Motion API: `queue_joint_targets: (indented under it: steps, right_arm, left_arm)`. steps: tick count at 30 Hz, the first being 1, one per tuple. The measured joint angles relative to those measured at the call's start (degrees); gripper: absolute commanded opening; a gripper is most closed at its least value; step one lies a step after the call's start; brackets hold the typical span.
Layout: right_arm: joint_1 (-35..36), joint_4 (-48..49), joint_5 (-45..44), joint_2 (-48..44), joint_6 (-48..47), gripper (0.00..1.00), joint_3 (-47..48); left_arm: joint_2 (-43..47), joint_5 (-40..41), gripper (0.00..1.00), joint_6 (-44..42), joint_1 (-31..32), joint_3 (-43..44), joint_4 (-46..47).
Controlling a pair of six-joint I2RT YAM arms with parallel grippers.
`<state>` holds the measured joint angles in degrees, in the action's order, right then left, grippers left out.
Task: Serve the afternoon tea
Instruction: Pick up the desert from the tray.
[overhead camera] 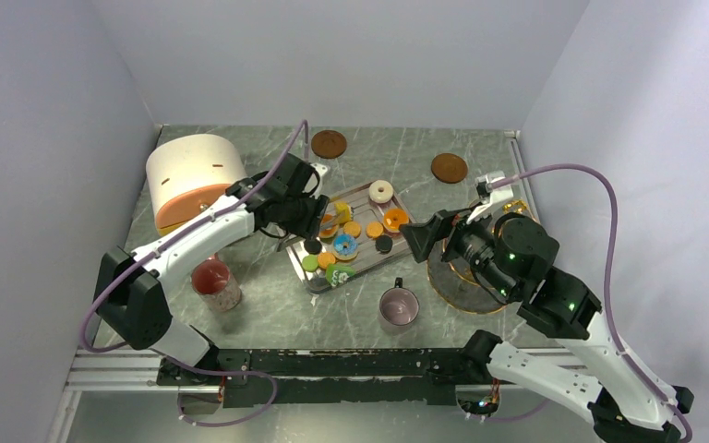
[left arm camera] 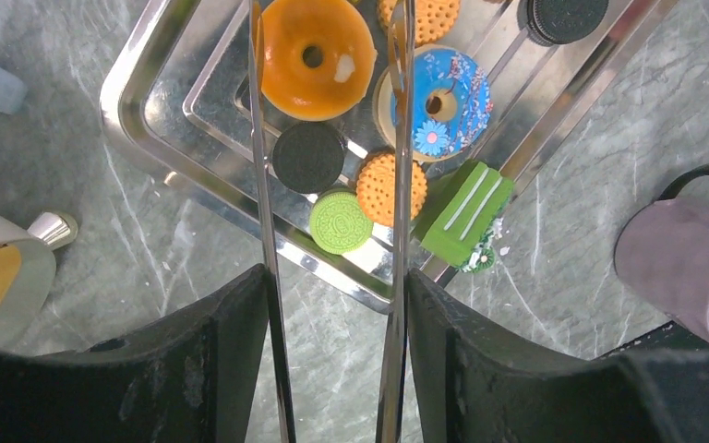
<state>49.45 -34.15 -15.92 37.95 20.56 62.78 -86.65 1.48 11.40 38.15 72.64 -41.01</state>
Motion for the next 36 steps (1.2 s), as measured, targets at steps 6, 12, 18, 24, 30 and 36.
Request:
queue_joint_targets:
  steps: [6, 12, 18, 24, 30, 36]
  right_arm:
    - [0.0, 0.0, 0.0, -0.1, 0.0, 1.0, -0.6]
    - [0.0, 0.0, 0.0, -0.1, 0.0, 1.0, -0.6]
    - [0.0, 0.0, 0.0, -0.1, 0.0, 1.0, -0.6]
    - [0.0, 0.0, 0.0, -0.1, 0.0, 1.0, -0.6]
    - [0.0, 0.0, 0.0, -0.1, 0.0, 1.0, -0.8]
    - [0.0, 0.0, 0.0, -0.1, 0.0, 1.0, -1.2]
  left_arm:
    - [0.0, 0.0, 0.6, 0.0, 0.0, -1.0, 0.0]
    - [0.0, 0.7, 0.62, 0.0, 0.0, -2.6, 0.2]
    - [0.0, 1.0, 0.64, 0.0, 0.0, -2.8, 0.6]
    - [-0.6, 1.3, 0.66, 0.0, 0.0, -3.1, 1.1]
    - [-1.1, 1.9, 0.65, 0.0, 0.0, -3.8, 1.6]
    - [-1.6, 2.2, 0.63, 0.0, 0.0, -3.8, 2.2]
